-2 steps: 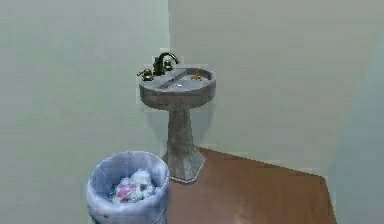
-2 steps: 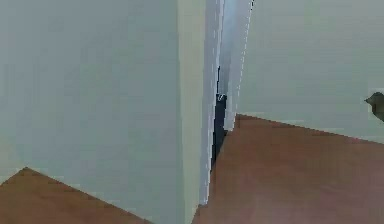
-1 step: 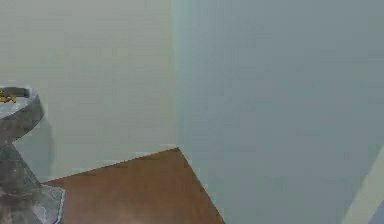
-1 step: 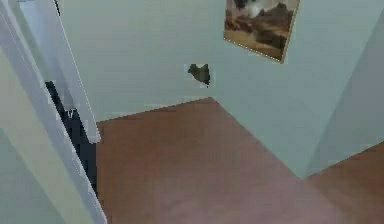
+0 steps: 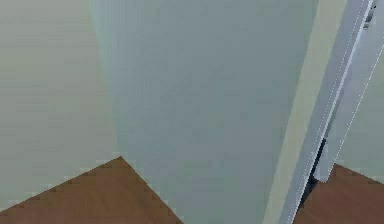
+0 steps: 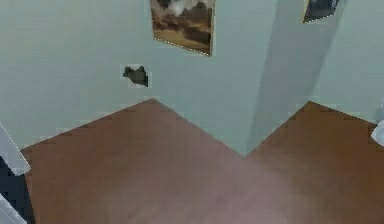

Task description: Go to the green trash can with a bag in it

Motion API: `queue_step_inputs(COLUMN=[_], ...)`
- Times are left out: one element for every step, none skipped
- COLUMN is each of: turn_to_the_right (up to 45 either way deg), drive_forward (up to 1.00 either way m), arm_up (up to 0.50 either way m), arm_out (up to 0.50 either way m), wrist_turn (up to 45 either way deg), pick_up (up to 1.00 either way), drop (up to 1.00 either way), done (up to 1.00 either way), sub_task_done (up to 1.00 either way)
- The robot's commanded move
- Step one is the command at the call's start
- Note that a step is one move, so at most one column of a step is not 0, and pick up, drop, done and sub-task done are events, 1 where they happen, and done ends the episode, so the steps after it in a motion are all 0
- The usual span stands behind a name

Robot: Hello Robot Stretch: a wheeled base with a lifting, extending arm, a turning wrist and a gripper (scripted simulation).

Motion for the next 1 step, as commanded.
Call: queue_step_inputs(turn_to_the_right=[0.0], drive_forward=[0.2], arm_up=[0.0], arm_out=[0.0], wrist_turn=[0.0], pick_up=[0.0], drop=[0.0], done=[0.0], sub_task_done=[0.0])
